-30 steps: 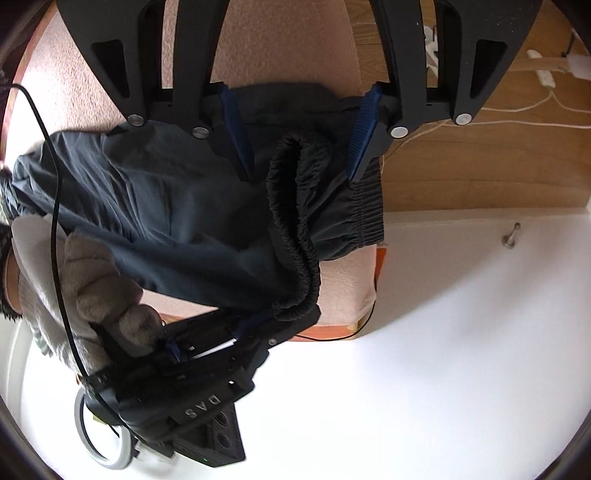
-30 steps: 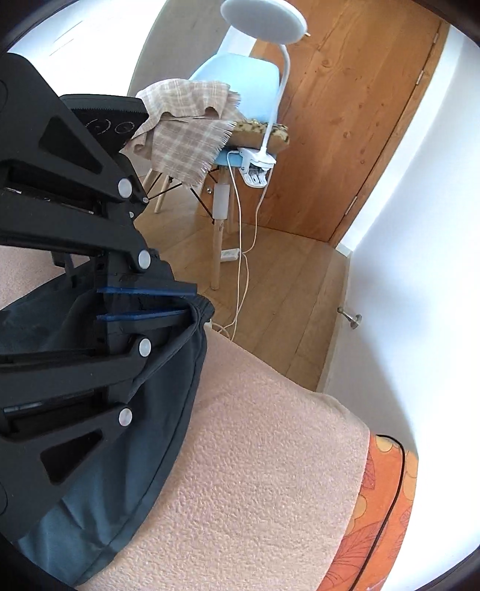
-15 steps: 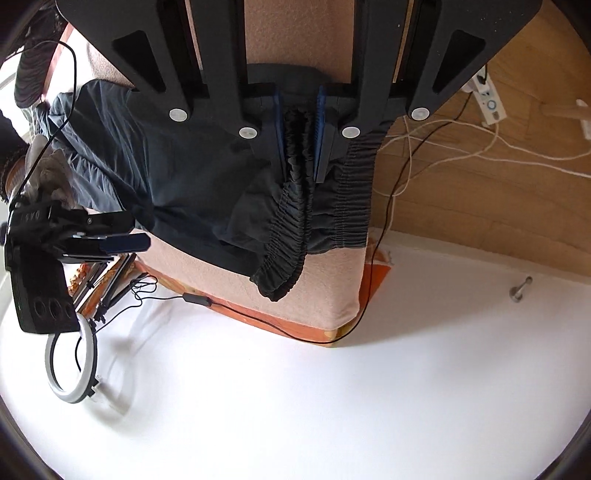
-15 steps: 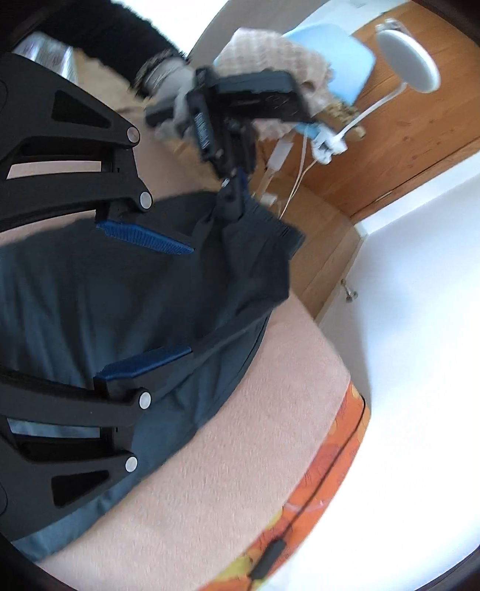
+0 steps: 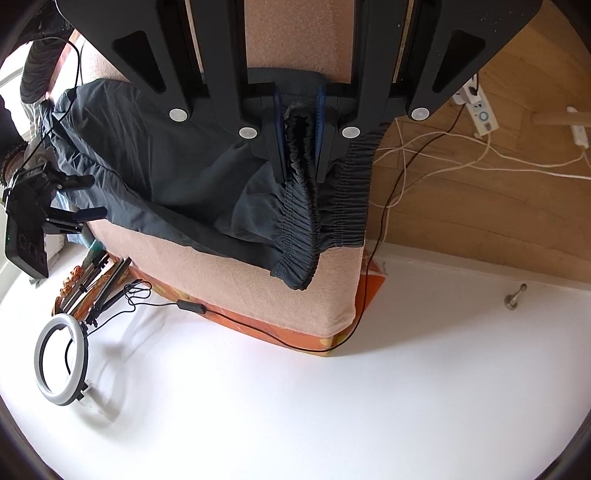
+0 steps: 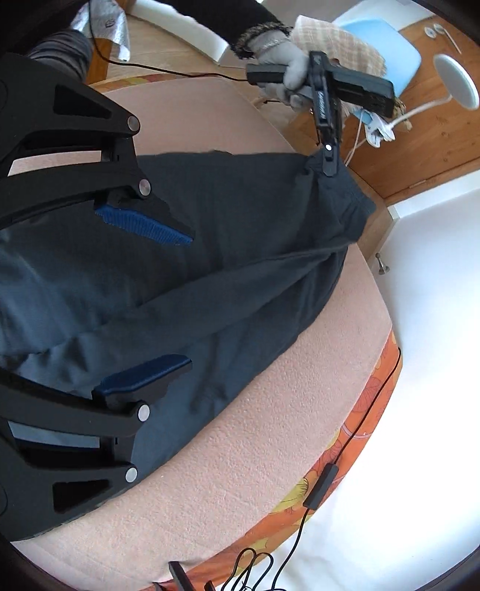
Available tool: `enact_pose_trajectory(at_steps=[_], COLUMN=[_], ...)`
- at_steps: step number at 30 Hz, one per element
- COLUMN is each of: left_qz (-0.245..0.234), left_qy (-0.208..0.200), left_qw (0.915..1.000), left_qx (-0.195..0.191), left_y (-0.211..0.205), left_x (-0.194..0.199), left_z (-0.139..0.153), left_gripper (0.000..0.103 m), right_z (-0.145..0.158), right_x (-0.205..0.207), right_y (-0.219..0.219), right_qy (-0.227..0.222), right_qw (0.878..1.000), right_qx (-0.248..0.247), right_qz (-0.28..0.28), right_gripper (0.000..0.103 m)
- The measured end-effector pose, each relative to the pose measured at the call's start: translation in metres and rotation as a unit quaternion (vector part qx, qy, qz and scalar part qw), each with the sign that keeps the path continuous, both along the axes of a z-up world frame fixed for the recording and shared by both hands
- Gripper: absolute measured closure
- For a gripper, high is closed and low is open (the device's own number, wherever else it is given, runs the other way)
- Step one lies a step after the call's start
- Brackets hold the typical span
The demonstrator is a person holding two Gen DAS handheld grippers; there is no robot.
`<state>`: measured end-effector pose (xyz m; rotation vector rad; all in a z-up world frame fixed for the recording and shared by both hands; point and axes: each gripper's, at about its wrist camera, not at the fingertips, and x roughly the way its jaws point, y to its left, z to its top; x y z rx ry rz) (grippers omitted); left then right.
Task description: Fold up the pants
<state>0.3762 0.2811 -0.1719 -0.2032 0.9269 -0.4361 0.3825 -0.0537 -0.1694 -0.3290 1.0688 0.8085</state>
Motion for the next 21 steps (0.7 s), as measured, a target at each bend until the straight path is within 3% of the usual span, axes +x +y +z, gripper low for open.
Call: enact_pose_trajectory(at_steps=[3,5,7,9,14,19,21], left_qz=[-0.003,-0.004,-0.004,-0.002,0.012,0.039,0.045], left_qy=[0.005,0.005,0.009,0.013,0.021,0.045,0.043], left_qw=[1.0000,1.0000,0.9999,0.9999,0.9997,0.9968,0.9949], left_qx=[0.001,0.004,0.002,-0.002,0.007,0.054,0.080], left_y=[0.000,0.000,0.001,0.002,0.010,0.016,0.014], left_x=[-0.004,-0.006,-0.008,-0.008,-0.003,0.004,0.002], left_z=[0.007,0.012,0.015,0.018,0.014,-0.016,-0.020], left_gripper=[0.092,0.092,0.092,0.092,0.092,0.089,0.083], right_z=[-0.006,-0.017,-0.029,-0.036,-0.023,-0.021,-0.023], right_x=[-0.025,-0.035,-0.036,-0.026,0.000,0.032,0.042], right_y=[-0.013,-0.005,-0.008,-0.015,-0.023,-0.016,-0.014], right_qy=[-0.015,-0.044,-0.074,-0.057,-0.082,-0.112,-0.085], right_qw=[0.999,0.994,0.985,0.985,0.984,0.979,0.984], right_qx=[-0.041,-0.103,-0.156,-0.165,-0.154,-0.165,-0.148], right_qz=[0.012,0.011,0.009,-0.007,-0.028,-0.043,-0.053], right_gripper=[0.037,0.038,0.051,0.094,0.100,0.100,0.100])
